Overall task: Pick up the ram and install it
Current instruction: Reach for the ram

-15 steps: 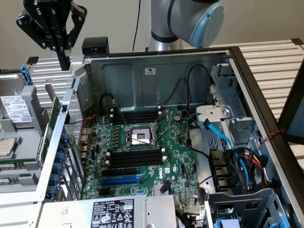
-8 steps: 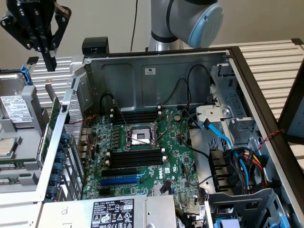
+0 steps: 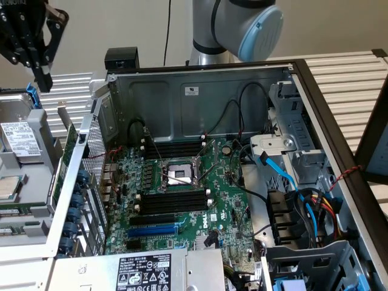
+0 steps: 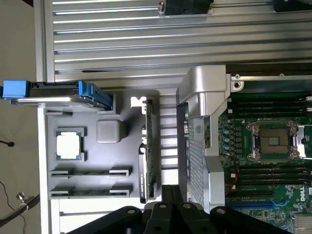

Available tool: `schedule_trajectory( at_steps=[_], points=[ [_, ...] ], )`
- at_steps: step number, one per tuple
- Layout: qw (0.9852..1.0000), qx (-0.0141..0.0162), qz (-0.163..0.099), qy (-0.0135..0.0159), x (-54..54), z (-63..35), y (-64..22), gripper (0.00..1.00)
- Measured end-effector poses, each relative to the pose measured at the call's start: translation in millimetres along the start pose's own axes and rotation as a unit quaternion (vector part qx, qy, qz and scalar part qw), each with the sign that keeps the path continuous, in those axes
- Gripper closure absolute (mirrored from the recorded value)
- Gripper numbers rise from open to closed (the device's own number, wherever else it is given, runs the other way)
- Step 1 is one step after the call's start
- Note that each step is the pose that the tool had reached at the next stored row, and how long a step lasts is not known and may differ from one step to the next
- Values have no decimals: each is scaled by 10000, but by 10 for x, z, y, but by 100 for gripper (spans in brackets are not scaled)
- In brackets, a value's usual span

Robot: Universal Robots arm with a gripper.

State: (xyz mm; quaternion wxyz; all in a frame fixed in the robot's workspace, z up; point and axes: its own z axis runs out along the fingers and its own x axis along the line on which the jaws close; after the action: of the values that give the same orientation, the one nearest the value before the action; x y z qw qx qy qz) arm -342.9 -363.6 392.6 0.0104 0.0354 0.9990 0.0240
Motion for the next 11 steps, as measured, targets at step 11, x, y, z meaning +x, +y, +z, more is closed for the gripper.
schedule_trajectory(
  at_steps=[11],
  points=[
    [10000, 0, 0, 0, 446, -8, -2, 90]
  ],
)
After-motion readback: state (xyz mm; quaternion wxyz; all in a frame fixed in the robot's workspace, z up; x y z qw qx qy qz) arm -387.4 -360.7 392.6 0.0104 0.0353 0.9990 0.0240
